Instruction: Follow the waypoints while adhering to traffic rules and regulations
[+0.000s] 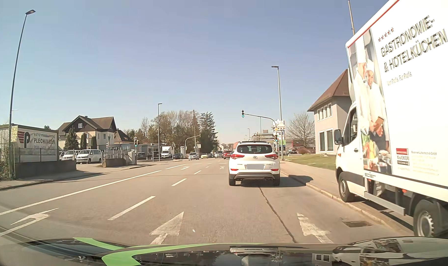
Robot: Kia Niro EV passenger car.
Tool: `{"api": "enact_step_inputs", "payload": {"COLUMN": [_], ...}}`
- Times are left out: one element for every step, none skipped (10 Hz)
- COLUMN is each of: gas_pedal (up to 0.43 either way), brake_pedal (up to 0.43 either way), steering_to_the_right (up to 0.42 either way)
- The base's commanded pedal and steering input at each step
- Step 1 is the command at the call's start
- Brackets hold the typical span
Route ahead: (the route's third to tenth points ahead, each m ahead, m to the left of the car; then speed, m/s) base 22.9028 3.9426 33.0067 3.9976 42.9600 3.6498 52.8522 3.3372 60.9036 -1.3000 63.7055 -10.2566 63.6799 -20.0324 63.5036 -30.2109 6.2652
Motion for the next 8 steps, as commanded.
{"api": "enact_step_inputs", "payload": {"gas_pedal": [0.13,0.138,0.157,0.157,0.157,0.157,0.157,0.157], "brake_pedal": [0.0,0.0,0.0,0.0,0.0,0.0,0.0,0.0], "steering_to_the_right": [0.01,0.01,0.013,0.014,0.014,0.016,0.018,0.02]}}
